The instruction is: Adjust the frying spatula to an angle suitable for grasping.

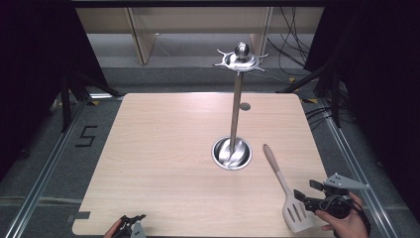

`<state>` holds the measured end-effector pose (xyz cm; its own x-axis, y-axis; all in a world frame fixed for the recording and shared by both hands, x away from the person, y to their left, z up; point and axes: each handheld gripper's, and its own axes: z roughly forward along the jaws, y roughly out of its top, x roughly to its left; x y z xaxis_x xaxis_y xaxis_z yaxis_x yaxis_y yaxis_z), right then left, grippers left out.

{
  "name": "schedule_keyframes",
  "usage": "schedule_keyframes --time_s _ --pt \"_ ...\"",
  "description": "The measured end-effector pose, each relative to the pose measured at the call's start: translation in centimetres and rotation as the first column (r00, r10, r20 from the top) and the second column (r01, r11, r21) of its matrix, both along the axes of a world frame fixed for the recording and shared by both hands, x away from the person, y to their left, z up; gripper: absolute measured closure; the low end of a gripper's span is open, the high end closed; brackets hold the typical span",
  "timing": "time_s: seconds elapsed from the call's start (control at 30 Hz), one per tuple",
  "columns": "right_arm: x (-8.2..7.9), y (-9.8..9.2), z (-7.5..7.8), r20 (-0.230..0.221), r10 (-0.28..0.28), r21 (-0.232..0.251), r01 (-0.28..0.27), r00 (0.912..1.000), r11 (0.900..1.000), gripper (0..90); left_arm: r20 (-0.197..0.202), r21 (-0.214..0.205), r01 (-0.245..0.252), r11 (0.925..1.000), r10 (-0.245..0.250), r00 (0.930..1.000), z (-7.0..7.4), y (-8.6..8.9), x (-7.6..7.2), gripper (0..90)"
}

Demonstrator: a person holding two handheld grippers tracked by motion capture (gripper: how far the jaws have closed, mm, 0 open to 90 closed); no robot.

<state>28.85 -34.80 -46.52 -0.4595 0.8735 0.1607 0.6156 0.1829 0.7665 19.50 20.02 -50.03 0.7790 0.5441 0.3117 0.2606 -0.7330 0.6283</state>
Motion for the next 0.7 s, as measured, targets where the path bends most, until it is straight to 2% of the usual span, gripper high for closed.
schedule_keyframes --time_s 0.03,0.07,0.1,0.13,0.2,0.23,0.27,0.3,0.33,0.37,0.4,0.43,0.5,0.53,0.6,0.63,0.67,0.7 --pt "0.1 -0.1 0.0 0.011 0.013 -0.005 -0.013 0.9999 0.9999 26.2 0.000 0.000 0.000 1.0000 0.000 1.0000 0.0 0.0 0.0 15.4" --pt "0.2 -0.2 0.0 0.040 0.029 -0.033 -0.028 0.9988 0.9991 26.3 0.000 0.000 0.000 1.0000 0.000 1.0000 0.0 0.0 0.0 15.4" --pt "0.2 -0.2 0.0 0.036 0.034 -0.029 -0.033 0.9988 0.9990 26.3 0.000 0.000 -0.001 1.0000 0.001 1.0000 0.0 0.0 0.0 15.4" --pt "0.0 0.1 0.1 -0.003 0.015 0.002 -0.015 0.9999 0.9999 26.1 0.000 -0.001 -0.001 1.0000 0.001 1.0000 0.0 0.0 0.0 15.4" --pt "0.0 0.2 0.1 -0.008 0.012 -0.002 -0.012 0.9999 0.9999 25.6 0.000 0.000 0.000 1.0000 0.000 1.0000 0.0 0.0 0.0 15.4" --pt "0.3 0.1 0.1 0.020 0.027 -0.043 -0.026 0.9994 0.9987 24.6 0.003 0.000 -0.006 1.0000 0.006 1.0000 -0.1 0.0 0.0 15.4" --pt "0.0 0.3 0.2 -0.007 0.014 -0.018 -0.014 0.9999 0.9997 24.6 0.002 -0.002 -0.006 1.0000 0.006 1.0000 -0.1 0.0 0.0 15.4" --pt "0.0 0.3 0.2 -0.007 0.018 -0.019 -0.018 0.9998 0.9997 24.4 0.004 0.001 -0.006 1.0000 0.006 1.0000 -0.1 0.0 0.0 15.4" --pt "0.2 0.2 0.3 0.023 0.023 -0.040 -0.022 0.9995 0.9990 24.1 0.002 -0.001 -0.003 1.0000 0.003 1.0000 0.0 0.0 0.0 15.4" --pt "0.3 0.2 0.3 0.020 0.040 -0.050 -0.039 0.9990 0.9980 23.9 0.002 -0.001 -0.003 1.0000 0.003 1.0000 0.0 0.0 0.0 15.4" --pt "0.2 0.5 0.5 -0.006 0.019 -0.034 -0.019 0.9998 0.9992 23.8 0.005 0.003 -0.007 1.0000 0.007 1.0000 -0.1 0.0 0.0 15.4" --pt "0.3 0.5 0.6 0.013 0.020 -0.050 -0.020 0.9997 0.9985 23.9 -0.002 0.001 -0.001 1.0000 0.001 1.0000 0.0 0.0 0.0 15.4" --pt "0.4 0.6 0.7 0.000 0.028 -0.052 -0.028 0.9996 0.9982 24.0 -0.003 -0.002 -0.003 1.0000 0.003 1.0000 -0.1 0.0 0.0 15.4" --pt "0.8 0.7 1.0 0.013 0.051 -0.091 -0.050 0.9986 0.9946 24.0 -0.003 0.000 -0.002 1.0000 0.002 1.0000 -0.1 0.0 0.0 15.4" --pt "0.7 1.1 1.3 -0.017 0.027 -0.095 -0.028 0.9995 0.9950 23.1 -0.003 -0.001 -0.003 1.0000 0.003 1.0000 0.0 0.0 0.0 15.4" --pt "1.2 1.0 1.2 0.011 0.055 -0.116 -0.054 0.9984 0.9918 22.5 -0.003 -0.001 -0.005 1.0000 0.005 1.0000 0.0 0.0 0.1 15.4" --pt "1.0 1.4 1.4 -0.015 0.027 -0.107 -0.029 0.9995 0.9939 22.5 -0.003 -0.001 -0.005 1.0000 0.005 1.0000 0.0 0.0 0.1 15.4" --pt "1.2 1.5 1.3 -0.011 0.044 -0.124 -0.045 0.9990 0.9913 21.9 -0.003 0.000 -0.004 1.0000 0.004 1.0000 0.0 0.0 0.0 15.4"
